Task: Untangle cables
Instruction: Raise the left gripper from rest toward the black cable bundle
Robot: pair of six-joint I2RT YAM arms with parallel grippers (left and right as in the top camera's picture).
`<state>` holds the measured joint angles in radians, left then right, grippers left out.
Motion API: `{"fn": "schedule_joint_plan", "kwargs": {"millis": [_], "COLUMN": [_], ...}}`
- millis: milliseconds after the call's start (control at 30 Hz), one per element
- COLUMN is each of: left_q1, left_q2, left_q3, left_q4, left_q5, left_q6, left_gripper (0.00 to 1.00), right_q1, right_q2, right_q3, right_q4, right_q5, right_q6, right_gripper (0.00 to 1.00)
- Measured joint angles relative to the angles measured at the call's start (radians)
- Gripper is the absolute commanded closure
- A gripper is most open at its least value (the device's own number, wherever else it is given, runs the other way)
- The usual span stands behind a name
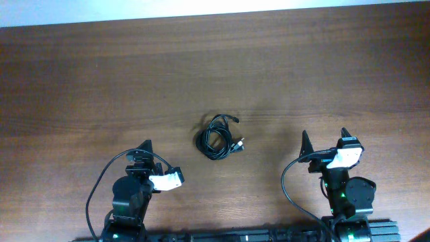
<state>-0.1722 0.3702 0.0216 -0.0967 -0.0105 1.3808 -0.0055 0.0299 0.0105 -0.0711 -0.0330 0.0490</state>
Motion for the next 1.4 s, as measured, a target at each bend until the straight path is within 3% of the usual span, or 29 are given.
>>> {"fn": "schedule_joint_plan", "kwargs": {"millis": [600, 967, 1200, 1333, 1400], "left_q1": [0.000, 0.000, 0.000, 0.000, 0.000], "left_q2": [0.000, 0.000, 0.000, 0.000, 0.000], "left_q3": [0.000, 0.000, 0.000, 0.000, 0.000], "left_q4": [0.003, 0.008, 0.008, 0.008, 0.011], "left_q5": [0.000, 0.063, 0.067, 0.068, 0.087], "left_q6": [0.004, 0.281, 0.705, 0.717, 0.649], "left_gripper": [0.01, 0.01, 0.01, 0.01, 0.01], "right_q1": [0.000, 0.000, 0.000, 0.000, 0.000], "right_q2": [0.000, 0.000, 0.000, 0.000, 0.000], "right_q3": [0.000, 0.000, 0.000, 0.000, 0.000], "right_q4": [0.000, 0.000, 0.000, 0.000, 0.000], "right_q5": [0.000, 0.000, 0.000, 0.000, 0.000], "right_q6": [0.000, 0.001, 0.000, 0.000, 0.000], "right_gripper": [0.01, 0.01, 0.01, 0.01, 0.01]}}
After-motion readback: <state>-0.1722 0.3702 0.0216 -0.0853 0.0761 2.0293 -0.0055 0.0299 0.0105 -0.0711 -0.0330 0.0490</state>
